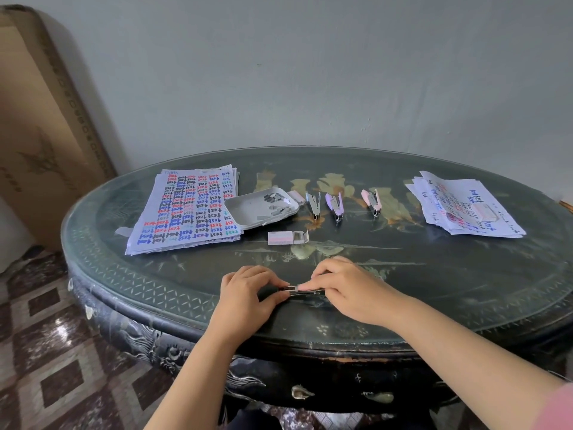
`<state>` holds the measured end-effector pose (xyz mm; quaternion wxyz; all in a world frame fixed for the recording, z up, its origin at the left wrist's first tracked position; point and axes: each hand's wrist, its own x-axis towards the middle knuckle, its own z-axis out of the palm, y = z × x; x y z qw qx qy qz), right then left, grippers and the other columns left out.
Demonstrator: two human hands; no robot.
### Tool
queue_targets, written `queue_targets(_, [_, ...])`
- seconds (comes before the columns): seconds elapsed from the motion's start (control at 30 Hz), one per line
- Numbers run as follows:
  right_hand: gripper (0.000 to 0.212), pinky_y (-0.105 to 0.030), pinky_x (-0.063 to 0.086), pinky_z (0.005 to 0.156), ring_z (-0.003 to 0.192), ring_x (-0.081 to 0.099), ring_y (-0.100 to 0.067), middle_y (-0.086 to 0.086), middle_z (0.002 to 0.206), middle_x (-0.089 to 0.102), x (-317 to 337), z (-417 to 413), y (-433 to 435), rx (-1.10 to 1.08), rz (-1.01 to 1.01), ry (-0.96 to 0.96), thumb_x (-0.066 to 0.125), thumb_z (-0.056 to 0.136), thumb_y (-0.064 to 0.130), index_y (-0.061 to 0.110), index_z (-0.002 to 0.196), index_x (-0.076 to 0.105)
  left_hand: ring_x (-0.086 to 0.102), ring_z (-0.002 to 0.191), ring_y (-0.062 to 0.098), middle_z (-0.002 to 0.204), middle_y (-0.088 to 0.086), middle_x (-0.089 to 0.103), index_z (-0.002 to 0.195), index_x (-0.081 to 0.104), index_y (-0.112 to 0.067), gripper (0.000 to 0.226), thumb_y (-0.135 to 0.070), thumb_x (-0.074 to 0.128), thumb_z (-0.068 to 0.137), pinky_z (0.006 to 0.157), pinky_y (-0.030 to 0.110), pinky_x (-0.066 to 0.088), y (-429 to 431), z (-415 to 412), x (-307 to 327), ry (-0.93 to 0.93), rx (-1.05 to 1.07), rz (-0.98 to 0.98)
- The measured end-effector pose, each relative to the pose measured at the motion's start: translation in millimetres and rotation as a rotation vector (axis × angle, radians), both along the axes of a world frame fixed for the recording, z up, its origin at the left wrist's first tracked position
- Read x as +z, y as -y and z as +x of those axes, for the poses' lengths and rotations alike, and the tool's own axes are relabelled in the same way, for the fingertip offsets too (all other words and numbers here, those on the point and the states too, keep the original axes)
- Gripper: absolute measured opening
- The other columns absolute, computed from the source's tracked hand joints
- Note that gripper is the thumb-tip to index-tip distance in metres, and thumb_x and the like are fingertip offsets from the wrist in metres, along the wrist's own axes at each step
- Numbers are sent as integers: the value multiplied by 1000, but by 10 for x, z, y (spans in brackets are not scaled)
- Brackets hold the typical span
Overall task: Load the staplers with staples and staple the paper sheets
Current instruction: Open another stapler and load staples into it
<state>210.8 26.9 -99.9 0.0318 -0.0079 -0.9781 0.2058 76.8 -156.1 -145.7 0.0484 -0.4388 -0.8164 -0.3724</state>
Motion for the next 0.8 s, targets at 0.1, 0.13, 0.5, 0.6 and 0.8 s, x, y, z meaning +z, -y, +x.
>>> queue_targets(0.1, [34,-24,44,87,98,48,-2,13,100,57,-8,1,-34,-35,-16,-53,50,96,14,35,113,70,55,96,-2,88,-28,62,82,66,-40,18,-55,60,73,89,40,40,0,-5,-5,-5,-4,5])
queue_targets(0.13, [29,-28,47,86,94,52,-2,14,98,60,3,-6,-38,-48,-28,-68,53,96,18,35,111,71,55,96,-2,88,-28,62,82,66,-40,19,-55,60,73,89,40,40,-1,-3,-6,-8,-4,6])
queue_targets(0.5, [35,-34,51,73,87,60,-18,5,95,62,386,-234,57,165,405,124,50,92,14,38,115,62,54,95,-3,87,-31,60,83,67,-40,28,-62,53,73,89,40,41,-2,-1,8,-12,-10,8])
queue_targets(0.6, [35,-32,48,71,87,59,-18,4,96,60,441,-280,72,188,441,171,52,91,11,36,114,62,53,96,-4,88,-30,60,83,67,-41,28,-62,53,73,89,37,38,2,-5,2,-12,-4,3])
queue_targets(0.8, [36,-33,45,60,79,59,-24,1,94,61,477,-340,142,245,621,194,53,87,2,30,109,56,52,97,-3,88,-30,60,83,68,-39,19,-54,61,74,89,34,34,6,-1,-8,-19,6,-21])
